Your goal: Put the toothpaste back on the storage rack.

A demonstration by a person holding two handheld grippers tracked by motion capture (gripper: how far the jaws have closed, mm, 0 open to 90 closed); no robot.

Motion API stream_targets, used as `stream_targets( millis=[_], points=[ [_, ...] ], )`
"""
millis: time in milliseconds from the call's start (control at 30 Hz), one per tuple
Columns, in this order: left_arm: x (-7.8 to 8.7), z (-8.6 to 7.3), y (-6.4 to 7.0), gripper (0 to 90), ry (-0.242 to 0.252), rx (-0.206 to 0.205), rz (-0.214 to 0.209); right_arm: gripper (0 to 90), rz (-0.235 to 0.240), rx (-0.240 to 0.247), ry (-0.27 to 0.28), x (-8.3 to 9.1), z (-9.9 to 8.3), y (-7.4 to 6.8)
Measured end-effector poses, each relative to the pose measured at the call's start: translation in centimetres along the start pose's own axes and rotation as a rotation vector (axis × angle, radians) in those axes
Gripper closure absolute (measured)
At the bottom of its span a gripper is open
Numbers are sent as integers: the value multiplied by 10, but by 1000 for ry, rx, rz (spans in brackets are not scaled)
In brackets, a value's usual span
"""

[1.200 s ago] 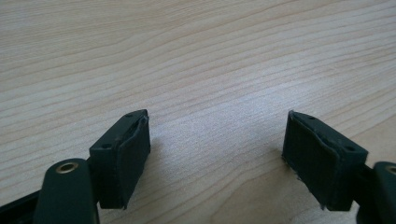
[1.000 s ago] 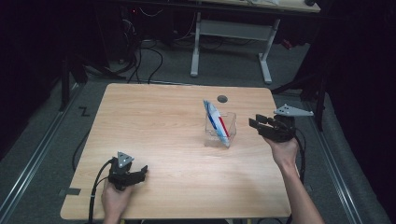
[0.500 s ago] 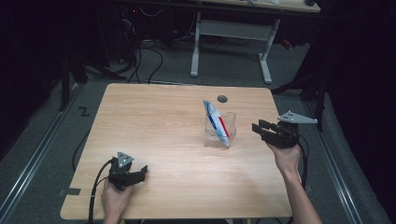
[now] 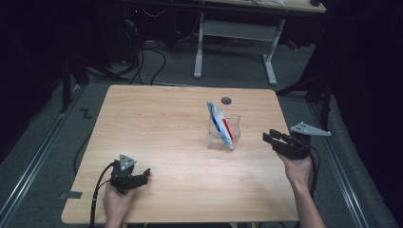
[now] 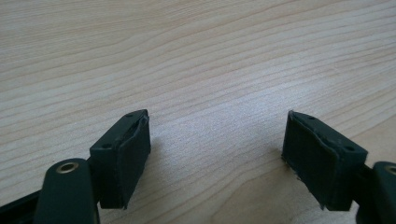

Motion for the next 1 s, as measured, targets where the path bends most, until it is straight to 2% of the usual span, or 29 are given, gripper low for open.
stream_targets(
  millis=[200,633,1000],
  points=[
    [0,0,0,239,0,0,0,599,-3,-4,-2,0,-7,1],
    [0,0,0,239,0,-1,1,598,-13,-49,-21,-6,-32,7],
    [0,0,0,239,0,0,0,596,-26,-60,-40,-12,-49,8]
  ],
)
Point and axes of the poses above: each handheld gripper's, and its own axes: x roughly backward along the jaws, z roughly out of its top, y roughly to its right, the point moved 7 cm from there along -x, roughly forward along the jaws, and after that the axes turned 5 degrees about -y, right-handed, at the moved point
